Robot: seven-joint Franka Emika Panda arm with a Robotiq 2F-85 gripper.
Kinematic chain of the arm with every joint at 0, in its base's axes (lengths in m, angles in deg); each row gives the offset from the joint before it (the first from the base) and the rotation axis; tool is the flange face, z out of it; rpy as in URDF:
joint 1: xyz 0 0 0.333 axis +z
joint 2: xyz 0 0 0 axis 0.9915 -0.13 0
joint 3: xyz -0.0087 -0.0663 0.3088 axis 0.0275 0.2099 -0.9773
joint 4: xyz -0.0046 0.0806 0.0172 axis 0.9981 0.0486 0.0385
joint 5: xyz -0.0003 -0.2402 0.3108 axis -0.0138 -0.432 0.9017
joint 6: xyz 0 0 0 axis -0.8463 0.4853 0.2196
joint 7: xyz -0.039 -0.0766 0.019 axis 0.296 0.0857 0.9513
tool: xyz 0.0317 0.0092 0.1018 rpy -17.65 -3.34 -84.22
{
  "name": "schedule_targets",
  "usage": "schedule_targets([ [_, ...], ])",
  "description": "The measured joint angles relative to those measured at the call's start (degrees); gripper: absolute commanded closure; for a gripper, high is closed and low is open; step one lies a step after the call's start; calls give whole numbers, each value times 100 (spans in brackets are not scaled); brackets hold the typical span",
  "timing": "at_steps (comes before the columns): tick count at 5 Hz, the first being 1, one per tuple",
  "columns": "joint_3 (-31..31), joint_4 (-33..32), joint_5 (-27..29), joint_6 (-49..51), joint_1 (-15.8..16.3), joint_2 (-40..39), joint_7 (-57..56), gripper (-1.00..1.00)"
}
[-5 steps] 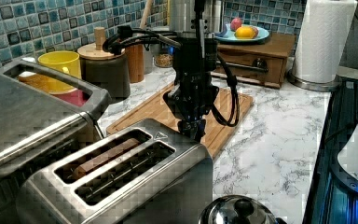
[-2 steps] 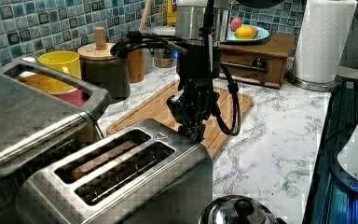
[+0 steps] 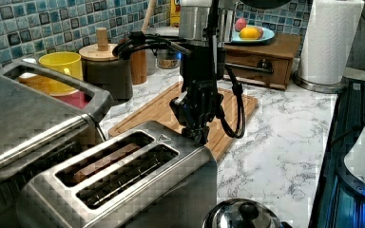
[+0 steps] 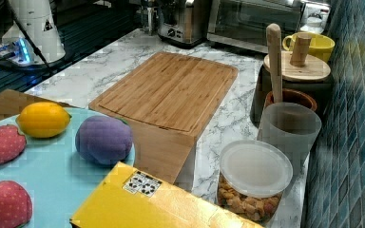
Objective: Turn on the toaster.
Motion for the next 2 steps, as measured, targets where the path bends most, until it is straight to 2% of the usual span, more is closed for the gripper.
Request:
schedule_targets([
  [2,-83,-56,-34,-70,-34,46,-13,100],
])
